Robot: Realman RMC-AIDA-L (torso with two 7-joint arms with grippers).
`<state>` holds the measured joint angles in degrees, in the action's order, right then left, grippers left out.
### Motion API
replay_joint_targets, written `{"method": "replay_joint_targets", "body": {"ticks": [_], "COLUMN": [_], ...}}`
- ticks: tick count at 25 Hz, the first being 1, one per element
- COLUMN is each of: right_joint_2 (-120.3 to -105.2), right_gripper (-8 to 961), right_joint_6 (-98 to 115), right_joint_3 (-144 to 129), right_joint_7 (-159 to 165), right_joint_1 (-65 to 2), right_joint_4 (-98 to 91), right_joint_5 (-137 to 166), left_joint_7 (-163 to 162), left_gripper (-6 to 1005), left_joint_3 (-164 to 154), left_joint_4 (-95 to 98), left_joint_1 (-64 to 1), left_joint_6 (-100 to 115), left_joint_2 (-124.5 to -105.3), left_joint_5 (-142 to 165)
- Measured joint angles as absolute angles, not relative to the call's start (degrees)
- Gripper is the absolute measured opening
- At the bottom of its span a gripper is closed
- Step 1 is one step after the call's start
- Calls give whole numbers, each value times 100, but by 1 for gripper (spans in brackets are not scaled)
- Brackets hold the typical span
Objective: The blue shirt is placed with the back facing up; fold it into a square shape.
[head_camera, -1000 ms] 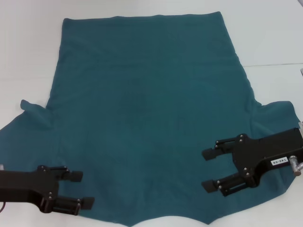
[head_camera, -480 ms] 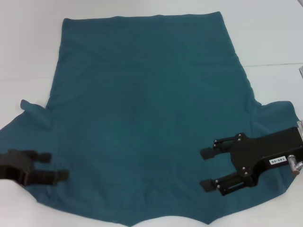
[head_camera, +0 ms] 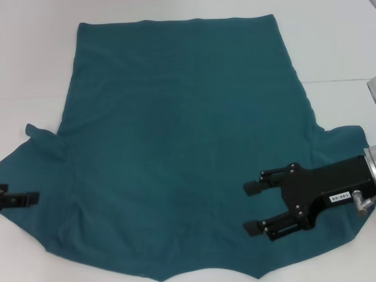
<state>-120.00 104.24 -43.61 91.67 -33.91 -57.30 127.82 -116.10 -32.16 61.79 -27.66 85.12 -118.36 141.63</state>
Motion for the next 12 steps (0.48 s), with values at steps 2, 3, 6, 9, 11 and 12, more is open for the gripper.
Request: {"method": "replay_joint_targets", "body": {"ticks": [2,3,6,9,11,12], "right_joint_2": [-12000,-12000,-11996,-11994,-12001,-12004], "right_gripper": [875,875,874,874,873,873], "right_joint_6": [10429,10429,10435,10420,10419,10418], "right_joint_3": [-4360,-4360,-4359,-4359,-4360,-4361], "right_joint_7": [9174,9174,9232,9282,9290,9290], "right_joint_1": [-3395,-3395,-3421,-3459,-3469,-3473], "right_joint_4": [-5730,-5730,-5730,-5730,-5730,-5723], "right_joint_5": [12724,12724,12678,12672,12672,12672], "left_joint_7": [-11802,-11858,-12134,-12435,-12569,-12607], "left_gripper": [936,936,936,936,936,936], "left_joint_3": [-3217,-3221,-3259,-3252,-3233,-3230], "left_joint_4": [6185,6184,6157,6094,6001,5917], "left_joint_1": [-2789,-2799,-2855,-2939,-2992,-3014], "left_joint_6": [8303,8242,7968,7719,7600,7552], "left_joint_2": [-11849,-11852,-11852,-11851,-11840,-11828], "left_joint_5": [14314,14353,14546,14808,14912,14936]}}
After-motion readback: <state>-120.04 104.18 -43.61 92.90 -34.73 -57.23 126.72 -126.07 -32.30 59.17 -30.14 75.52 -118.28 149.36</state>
